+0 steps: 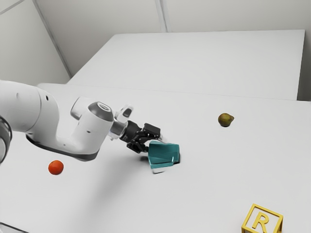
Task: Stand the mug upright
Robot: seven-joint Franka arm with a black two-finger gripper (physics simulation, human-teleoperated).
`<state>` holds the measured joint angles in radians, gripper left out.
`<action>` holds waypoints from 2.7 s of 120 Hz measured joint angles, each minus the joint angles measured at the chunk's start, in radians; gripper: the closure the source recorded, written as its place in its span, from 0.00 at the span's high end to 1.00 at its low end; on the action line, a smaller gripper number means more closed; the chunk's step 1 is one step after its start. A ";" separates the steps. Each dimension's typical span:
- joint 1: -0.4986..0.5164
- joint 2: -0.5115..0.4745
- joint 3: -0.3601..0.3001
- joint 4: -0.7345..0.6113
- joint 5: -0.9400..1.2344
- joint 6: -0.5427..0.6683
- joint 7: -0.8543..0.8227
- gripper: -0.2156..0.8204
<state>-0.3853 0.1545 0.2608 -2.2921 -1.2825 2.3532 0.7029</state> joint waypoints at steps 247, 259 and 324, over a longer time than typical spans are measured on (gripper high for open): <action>0.045 -0.438 0.015 -0.090 1.088 -0.038 -0.068 0.06; 0.035 -0.387 0.015 -0.086 1.257 -0.066 -0.146 0.07; 0.016 -0.245 0.015 -0.093 1.491 -0.042 -0.416 0.06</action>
<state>-0.3692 -0.0907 0.2762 -2.3852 0.2082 2.3109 0.2873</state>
